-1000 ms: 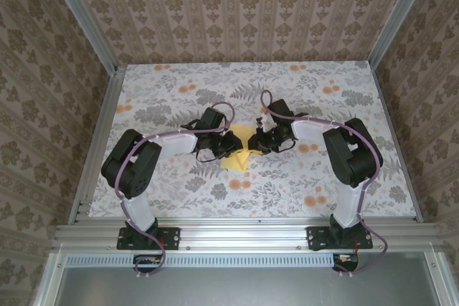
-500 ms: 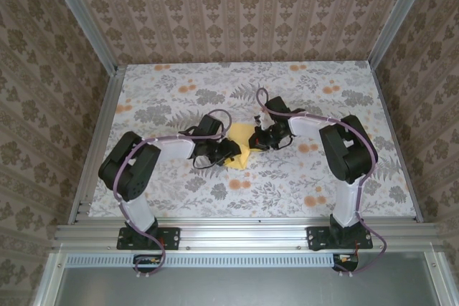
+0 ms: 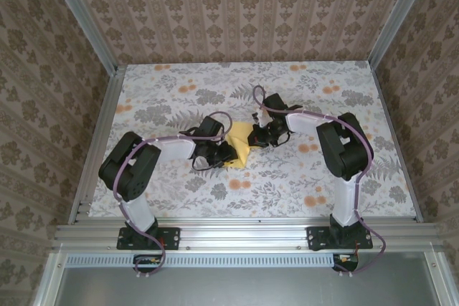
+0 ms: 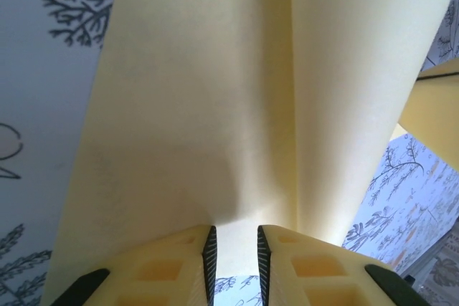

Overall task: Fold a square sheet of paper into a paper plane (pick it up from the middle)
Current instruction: Fold the triangle a second time at the center of the table.

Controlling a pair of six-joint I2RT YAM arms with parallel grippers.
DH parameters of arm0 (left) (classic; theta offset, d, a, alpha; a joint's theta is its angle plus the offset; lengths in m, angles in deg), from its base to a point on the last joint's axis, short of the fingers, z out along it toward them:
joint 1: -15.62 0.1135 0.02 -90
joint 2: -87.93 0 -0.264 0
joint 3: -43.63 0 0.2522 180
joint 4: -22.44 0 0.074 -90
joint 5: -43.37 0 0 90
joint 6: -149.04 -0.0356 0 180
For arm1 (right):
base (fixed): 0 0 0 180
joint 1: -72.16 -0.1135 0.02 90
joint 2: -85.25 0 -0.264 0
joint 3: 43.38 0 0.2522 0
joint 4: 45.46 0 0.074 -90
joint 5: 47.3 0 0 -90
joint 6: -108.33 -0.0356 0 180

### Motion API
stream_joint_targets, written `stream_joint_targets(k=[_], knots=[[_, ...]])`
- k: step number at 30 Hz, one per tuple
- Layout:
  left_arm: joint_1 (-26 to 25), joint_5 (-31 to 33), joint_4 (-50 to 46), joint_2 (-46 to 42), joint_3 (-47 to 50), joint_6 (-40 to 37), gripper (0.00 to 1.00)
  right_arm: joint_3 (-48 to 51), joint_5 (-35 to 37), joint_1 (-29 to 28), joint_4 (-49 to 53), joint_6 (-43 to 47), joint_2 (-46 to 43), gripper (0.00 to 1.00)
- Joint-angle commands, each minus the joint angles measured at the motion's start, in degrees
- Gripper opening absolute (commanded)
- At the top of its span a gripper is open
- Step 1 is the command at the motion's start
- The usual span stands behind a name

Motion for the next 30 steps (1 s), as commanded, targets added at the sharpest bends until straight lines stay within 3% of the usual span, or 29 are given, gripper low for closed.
stream_joint_targets(k=[1,30], knots=[[-0.19,0.92,-3.30,-0.59,-1.56,-2.19,0.24,-1.89,1.32,-0.28,2.63,1.73,1.77,0.02],[-2.07,5.15,-18.81,4.38,-8.13,-9.60,0.08,-6.73,1.96,-1.41,5.04,4.75,4.46,0.02]])
